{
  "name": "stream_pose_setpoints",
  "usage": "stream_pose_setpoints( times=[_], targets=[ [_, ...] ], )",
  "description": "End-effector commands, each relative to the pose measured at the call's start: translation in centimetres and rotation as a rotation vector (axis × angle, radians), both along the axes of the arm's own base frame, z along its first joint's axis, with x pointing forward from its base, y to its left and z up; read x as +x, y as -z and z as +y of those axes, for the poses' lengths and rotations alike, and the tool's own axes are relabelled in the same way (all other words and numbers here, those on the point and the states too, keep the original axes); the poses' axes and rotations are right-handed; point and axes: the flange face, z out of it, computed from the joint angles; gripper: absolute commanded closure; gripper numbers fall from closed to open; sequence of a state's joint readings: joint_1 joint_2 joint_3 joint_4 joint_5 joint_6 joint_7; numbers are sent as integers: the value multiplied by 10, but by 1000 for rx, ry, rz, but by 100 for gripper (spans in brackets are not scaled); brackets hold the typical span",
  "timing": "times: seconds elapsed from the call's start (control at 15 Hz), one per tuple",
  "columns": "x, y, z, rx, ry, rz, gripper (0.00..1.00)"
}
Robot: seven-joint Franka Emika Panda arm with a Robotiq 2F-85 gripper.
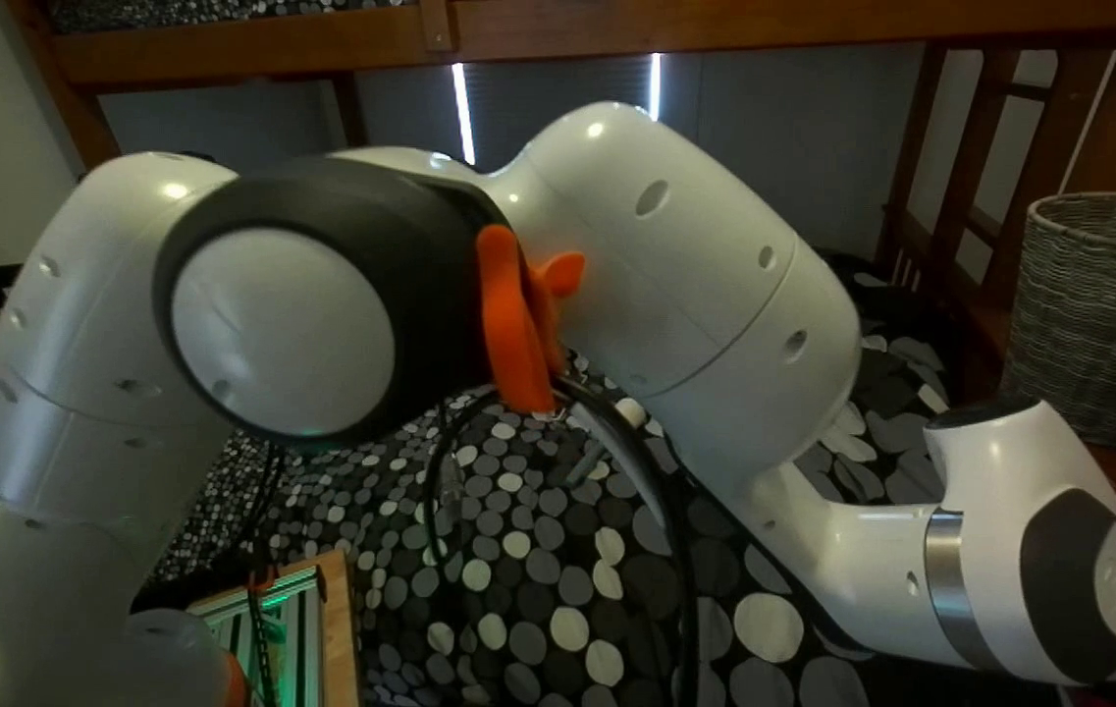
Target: Cover the right uncovered part of the bed with the blanket
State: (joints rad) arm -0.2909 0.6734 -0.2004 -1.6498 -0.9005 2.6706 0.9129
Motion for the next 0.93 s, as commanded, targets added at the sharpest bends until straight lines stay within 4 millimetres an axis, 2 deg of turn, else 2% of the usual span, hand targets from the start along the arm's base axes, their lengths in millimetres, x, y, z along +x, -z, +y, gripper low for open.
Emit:
stream_pose_setpoints(
  times=[0.0,0.07,0.13,0.27,0.6,0.67,0.87],
  targets=[
    [-34,-20,26,90,-36,51,0],
    [-36,-25,32,108,-52,47,0],
    [-15,-18,19,57,-27,30,0],
    [-15,-26,23,56,-31,28,0],
    [-14,-23,21,48,-28,34,0],
    [-14,-28,27,82,-34,12,0],
    [-8,-60,77,260,-62,-46,0]
  ],
)
